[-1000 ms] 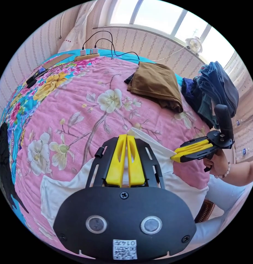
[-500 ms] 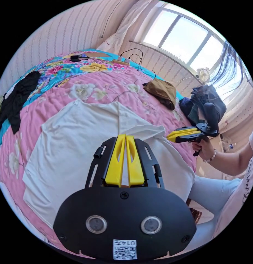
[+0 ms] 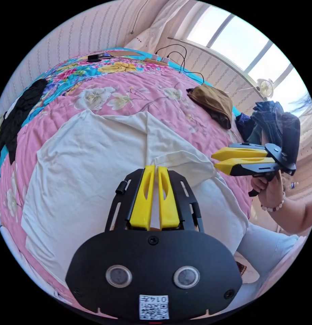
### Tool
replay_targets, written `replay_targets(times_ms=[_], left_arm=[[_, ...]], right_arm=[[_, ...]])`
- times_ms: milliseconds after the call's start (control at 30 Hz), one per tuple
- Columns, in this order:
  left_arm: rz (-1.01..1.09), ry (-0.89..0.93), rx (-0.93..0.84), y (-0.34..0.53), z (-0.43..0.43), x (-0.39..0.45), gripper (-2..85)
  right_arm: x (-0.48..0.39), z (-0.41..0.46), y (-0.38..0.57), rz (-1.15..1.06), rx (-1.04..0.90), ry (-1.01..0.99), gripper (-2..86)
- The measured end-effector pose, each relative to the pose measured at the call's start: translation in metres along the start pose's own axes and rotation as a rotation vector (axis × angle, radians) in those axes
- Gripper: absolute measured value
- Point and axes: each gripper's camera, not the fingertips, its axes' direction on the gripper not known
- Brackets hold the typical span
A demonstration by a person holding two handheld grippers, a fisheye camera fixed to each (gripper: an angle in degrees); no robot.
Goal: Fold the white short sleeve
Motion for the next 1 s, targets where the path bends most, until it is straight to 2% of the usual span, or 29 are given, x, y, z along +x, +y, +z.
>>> replay_targets(times_ms=[100,167,300,700,867,1000], left_arm=[[0.002,0.054,0.001,0.009,-0.010,-0.006,-0.6],[-0.008,0.027,0.022,0.025,-0.027,-0.009,-0.9],[-0.027,-0.030,0.006,0.050,-0.028,-0.014,-0.9],[-0.045,-0.035,0.024,0.104,-0.063,-0.026,-0.5],[-0.079,-0.096,0.082,0.109,-0.076,-0.030,4.2],[-0.078,0.010,-0.006,0.111,-0.062,-0.038,0.1]], right_arm=[[-0.001,0.026,-0.009,-0.011,-0.132,-0.045,2.6],[-0.002,0.027,-0.007,0.005,-0.120,-0.100,1.8],[-0.009,0.040,-0.004,0.025,-0.197,-0.068,1.1],[-0.053,0.054,-0.041,-0.027,-0.261,-0.081,2.6],[-0.073,0.056,-0.060,-0.021,-0.251,-0.071,3.9],[-0.096,0.062,-0.078,-0.036,-0.227,-0.046,4.7]])
